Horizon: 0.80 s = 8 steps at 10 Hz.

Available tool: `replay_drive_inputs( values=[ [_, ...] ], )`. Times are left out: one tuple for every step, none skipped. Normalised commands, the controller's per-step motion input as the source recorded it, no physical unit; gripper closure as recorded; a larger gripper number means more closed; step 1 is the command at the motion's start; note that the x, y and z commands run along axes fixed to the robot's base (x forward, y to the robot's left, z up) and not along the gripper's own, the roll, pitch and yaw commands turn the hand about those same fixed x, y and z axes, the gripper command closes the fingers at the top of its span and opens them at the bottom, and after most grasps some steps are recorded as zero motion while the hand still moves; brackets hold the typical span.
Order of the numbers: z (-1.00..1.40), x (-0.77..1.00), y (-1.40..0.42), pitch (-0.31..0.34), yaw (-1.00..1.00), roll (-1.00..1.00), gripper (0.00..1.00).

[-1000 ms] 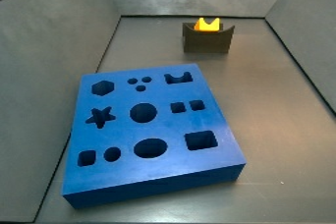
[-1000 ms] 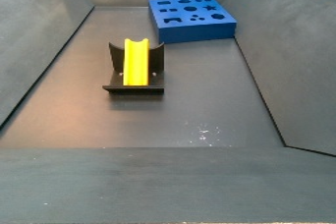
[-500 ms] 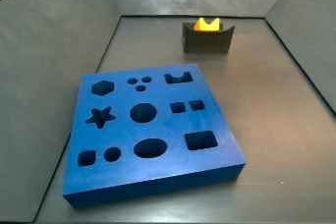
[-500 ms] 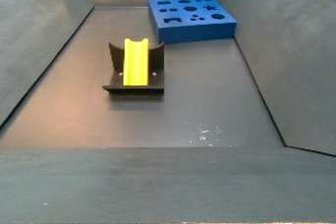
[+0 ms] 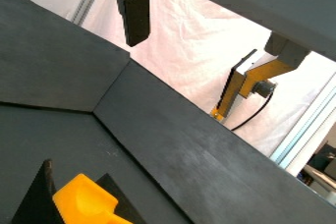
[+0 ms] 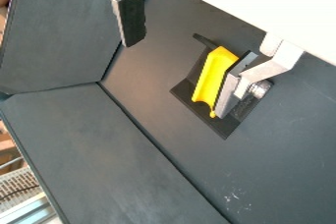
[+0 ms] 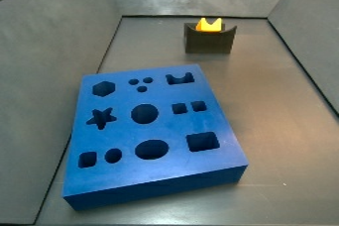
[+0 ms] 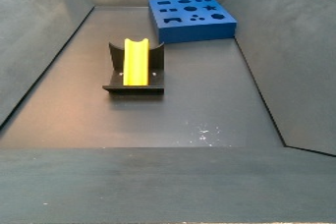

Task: Pick up the arch object. Move up. Place the arch object on the fixture. Regrasp the arch object. Move to above the board. Insert the arch object.
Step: Regrasp the arch object.

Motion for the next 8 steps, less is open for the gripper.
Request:
replay_drive_inputs(
  values=[
    [-1.00, 0.03, 0.07, 0.038, 0.04, 0.14, 0.00],
    [-1.00, 0.03, 0.07, 0.023, 0.04, 0.13, 0.00],
    [-1.00, 0.04, 0.07, 0.008, 0.05, 0.12, 0.00],
    [-1.00, 0.05, 0.06, -0.016, 0.05, 0.07, 0.00],
    [-1.00, 0.05, 0.06, -0.022, 0.05, 0.06, 0.00],
    [-1.00, 0.06, 0.06, -0.035, 0.05, 0.05, 0.00],
    [-1.00, 0.07, 0.05, -0.045, 0.04, 0.06, 0.00],
    [-1.00, 0.08, 0.05, -0.049, 0.04, 0.06, 0.00]
  ],
)
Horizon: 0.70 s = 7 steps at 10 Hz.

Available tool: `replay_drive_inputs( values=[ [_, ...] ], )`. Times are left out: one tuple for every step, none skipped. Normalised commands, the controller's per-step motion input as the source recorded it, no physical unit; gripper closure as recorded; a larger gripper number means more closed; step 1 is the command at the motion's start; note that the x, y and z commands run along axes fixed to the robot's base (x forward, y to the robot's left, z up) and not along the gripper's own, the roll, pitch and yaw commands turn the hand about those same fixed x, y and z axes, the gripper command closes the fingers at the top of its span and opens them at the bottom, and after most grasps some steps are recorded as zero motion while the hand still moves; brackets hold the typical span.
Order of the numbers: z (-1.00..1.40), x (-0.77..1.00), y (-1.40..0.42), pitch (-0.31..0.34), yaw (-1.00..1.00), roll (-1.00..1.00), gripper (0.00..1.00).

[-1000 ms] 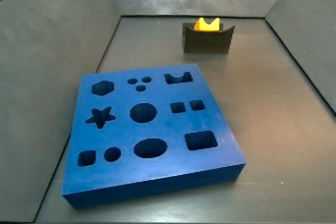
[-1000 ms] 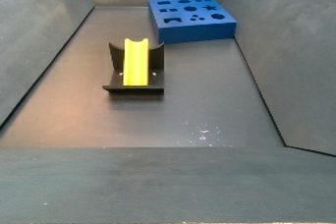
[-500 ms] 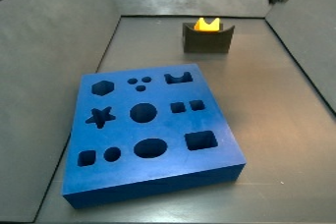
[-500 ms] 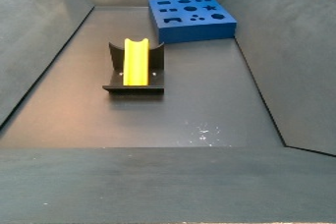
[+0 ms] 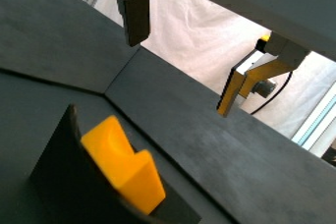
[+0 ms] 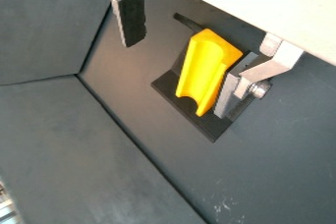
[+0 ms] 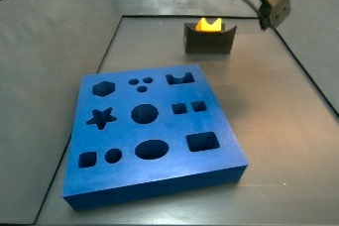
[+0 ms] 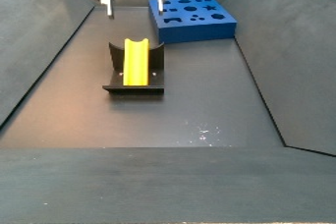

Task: Pick up the arch object. Move up. Place the arch object on the fixture. Regrasp the arch object. Move to above the board. Insert the arch object.
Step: Regrasp the arch object.

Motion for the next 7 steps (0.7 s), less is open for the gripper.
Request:
replay_drive_inputs(
  values=[
    [-1.00, 0.08, 0.04, -0.047, 0.03, 0.07, 0.00],
    [-1.00, 0.09, 0.03, -0.044, 0.02, 0.07, 0.00],
    [-1.00, 0.10, 0.03, -0.035, 0.01, 0.07, 0.00],
    [-1.00, 0.10, 0.02, -0.036, 0.01, 0.07, 0.00],
    [-1.00, 0.10, 0.02, -0.037, 0.01, 0.07, 0.00],
    [-0.91, 0.09, 0.02, -0.035, 0.01, 0.06, 0.00],
    [-0.80, 0.08, 0.01, -0.036, 0.01, 0.07, 0.00]
  ],
)
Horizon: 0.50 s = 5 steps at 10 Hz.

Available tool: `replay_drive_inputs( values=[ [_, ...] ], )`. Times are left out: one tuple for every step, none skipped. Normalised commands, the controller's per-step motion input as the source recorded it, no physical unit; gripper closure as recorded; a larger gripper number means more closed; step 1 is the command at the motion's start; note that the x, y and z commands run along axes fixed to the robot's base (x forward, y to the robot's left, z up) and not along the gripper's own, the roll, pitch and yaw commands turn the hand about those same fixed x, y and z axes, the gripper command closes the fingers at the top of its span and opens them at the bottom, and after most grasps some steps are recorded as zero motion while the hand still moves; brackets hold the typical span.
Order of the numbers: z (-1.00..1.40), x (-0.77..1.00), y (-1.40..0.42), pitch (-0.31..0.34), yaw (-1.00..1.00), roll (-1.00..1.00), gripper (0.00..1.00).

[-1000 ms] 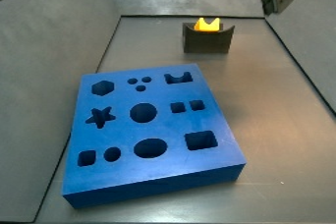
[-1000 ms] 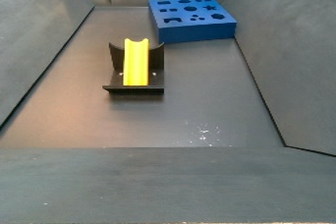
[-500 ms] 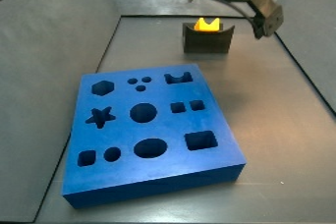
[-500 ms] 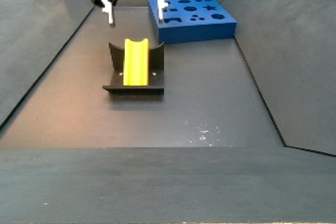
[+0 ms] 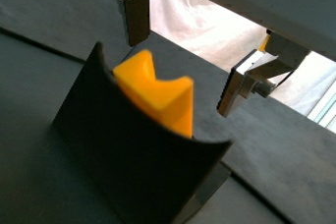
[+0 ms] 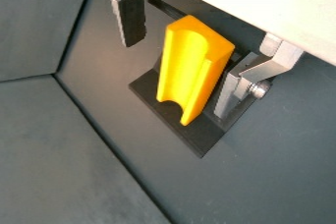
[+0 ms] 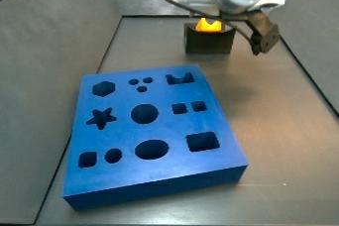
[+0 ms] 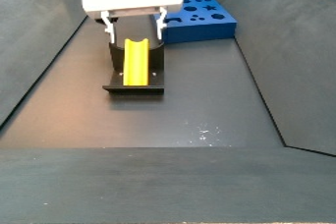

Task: Pick up the arch object. Move up. Place the arch object on the fixture. Regrasp the arch object. Move to above the board. Insert the arch object.
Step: Regrasp the arch object.

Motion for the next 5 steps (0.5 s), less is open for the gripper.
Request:
replay_drive_inputs(
  values=[
    [-0.66, 0.08, 0.01, -0.037, 0.01, 0.07, 0.00],
    [-0.55, 0.07, 0.01, -0.038, 0.01, 0.07, 0.00],
    [-0.42, 0.07, 0.01, -0.039, 0.01, 0.07, 0.00],
    [-0.36, 0.07, 0.01, -0.040, 0.01, 0.06, 0.00],
    [-0.22, 0.07, 0.01, -0.043, 0.01, 0.06, 0.00]
  ],
)
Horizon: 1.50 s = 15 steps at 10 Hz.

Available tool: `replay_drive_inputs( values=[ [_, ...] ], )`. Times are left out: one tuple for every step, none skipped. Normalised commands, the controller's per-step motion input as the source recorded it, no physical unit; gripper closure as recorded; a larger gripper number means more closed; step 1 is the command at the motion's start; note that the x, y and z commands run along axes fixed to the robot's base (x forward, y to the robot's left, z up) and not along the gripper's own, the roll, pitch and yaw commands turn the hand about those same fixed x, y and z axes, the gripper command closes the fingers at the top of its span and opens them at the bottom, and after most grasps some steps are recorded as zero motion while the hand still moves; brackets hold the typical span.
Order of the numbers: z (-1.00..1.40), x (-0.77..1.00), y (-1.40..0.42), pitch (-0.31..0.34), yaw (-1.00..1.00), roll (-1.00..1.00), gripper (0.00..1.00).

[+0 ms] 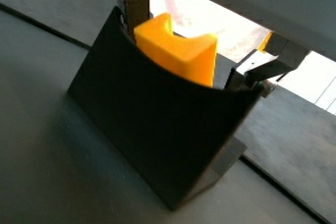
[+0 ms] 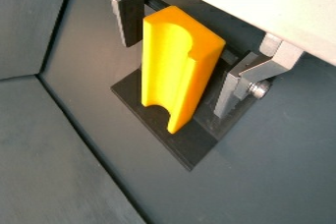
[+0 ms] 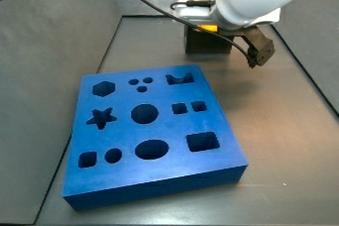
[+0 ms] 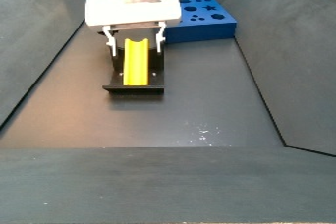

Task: Pick up the arch object. Move up. Place the arch object on the fixture. Regrasp the arch object. Move to above the board. Insert the arch object.
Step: Regrasp the arch object, then move to above the board.

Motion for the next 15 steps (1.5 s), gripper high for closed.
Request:
replay_drive_inputs(
  values=[
    [0.00, 0.00, 0.00, 0.000, 0.00, 0.00, 1.00],
    [1.00, 0.01, 0.00, 0.065, -0.21, 0.02, 1.00],
    [1.00, 0.00, 0.00, 0.067, -0.19, 0.02, 1.00],
    [1.00, 0.00, 0.00, 0.084, -0.15, 0.01, 1.00],
    [1.00, -0.01, 0.00, 0.097, -0.12, 0.01, 1.00],
    [1.00, -0.01, 0.00, 0.125, -0.07, 0.01, 1.00],
    [1.00, -0.01, 0.00, 0.145, -0.04, 0.00, 1.00],
    [1.00, -0.01, -0.01, 0.153, 0.01, -0.02, 1.00],
    [1.00, -0.01, 0.00, 0.156, 0.03, -0.02, 1.00],
    [1.00, -0.01, -0.01, 0.145, 0.06, -0.04, 1.00],
    [1.00, -0.01, -0.01, 0.135, 0.08, -0.05, 1.00],
    [1.00, -0.01, -0.01, 0.115, 0.10, -0.04, 1.00],
    [1.00, -0.01, -0.01, 0.103, 0.11, -0.04, 1.00],
    [1.00, -0.01, -0.01, 0.080, 0.11, -0.04, 1.00],
    [1.00, 0.00, -0.01, 0.074, 0.11, -0.04, 1.00]
  ],
)
